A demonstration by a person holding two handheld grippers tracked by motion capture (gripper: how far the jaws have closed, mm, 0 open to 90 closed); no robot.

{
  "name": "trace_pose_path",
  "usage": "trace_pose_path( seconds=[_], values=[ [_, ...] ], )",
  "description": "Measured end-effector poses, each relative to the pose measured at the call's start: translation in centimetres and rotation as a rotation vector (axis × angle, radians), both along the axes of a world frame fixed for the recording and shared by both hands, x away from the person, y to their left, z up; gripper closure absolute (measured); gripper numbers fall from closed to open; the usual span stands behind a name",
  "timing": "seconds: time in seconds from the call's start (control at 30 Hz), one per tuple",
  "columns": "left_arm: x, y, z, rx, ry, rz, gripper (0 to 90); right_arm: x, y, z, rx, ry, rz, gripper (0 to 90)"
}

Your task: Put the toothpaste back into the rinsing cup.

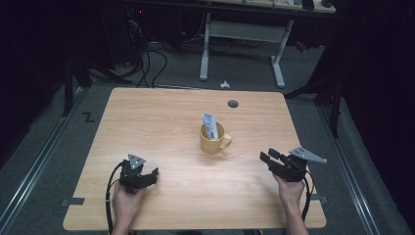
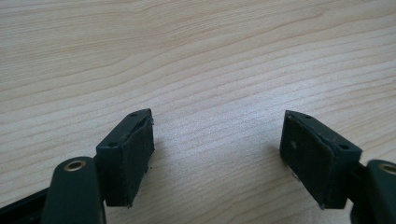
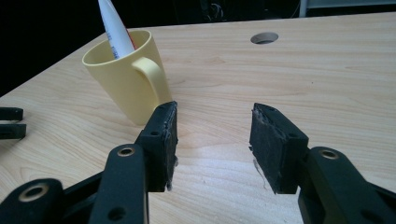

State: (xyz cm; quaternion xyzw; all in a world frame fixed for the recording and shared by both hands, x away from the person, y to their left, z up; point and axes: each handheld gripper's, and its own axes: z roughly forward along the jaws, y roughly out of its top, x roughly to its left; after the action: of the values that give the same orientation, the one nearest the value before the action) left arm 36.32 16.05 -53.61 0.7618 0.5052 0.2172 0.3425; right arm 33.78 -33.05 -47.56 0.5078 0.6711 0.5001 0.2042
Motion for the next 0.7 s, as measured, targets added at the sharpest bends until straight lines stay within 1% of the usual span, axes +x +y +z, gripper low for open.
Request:
trace_pose_path(
  seconds=[0.27, 0.47, 0.53, 0.7],
  values=[
    [0.0, 0.0, 0.0, 0.0, 0.0, 0.0, 26.3, 0.0, 0.0, -0.8, -0.019, 0.016, -0.01, 52.0],
    [0.0, 0.0, 0.0, 0.0, -0.001, 0.0, 26.3, 0.1, -0.2, -1.7, -0.026, 0.043, -0.027, 52.0],
    [0.0, 0.0, 0.0, 0.0, 0.0, 0.0, 26.3, 0.2, -0.1, -2.0, -0.041, 0.051, -0.029, 52.0],
    [0.0, 0.0, 0.0, 0.0, 0.0, 0.0, 26.3, 0.6, -0.1, -2.6, -0.054, 0.071, -0.034, 51.9]
  ],
)
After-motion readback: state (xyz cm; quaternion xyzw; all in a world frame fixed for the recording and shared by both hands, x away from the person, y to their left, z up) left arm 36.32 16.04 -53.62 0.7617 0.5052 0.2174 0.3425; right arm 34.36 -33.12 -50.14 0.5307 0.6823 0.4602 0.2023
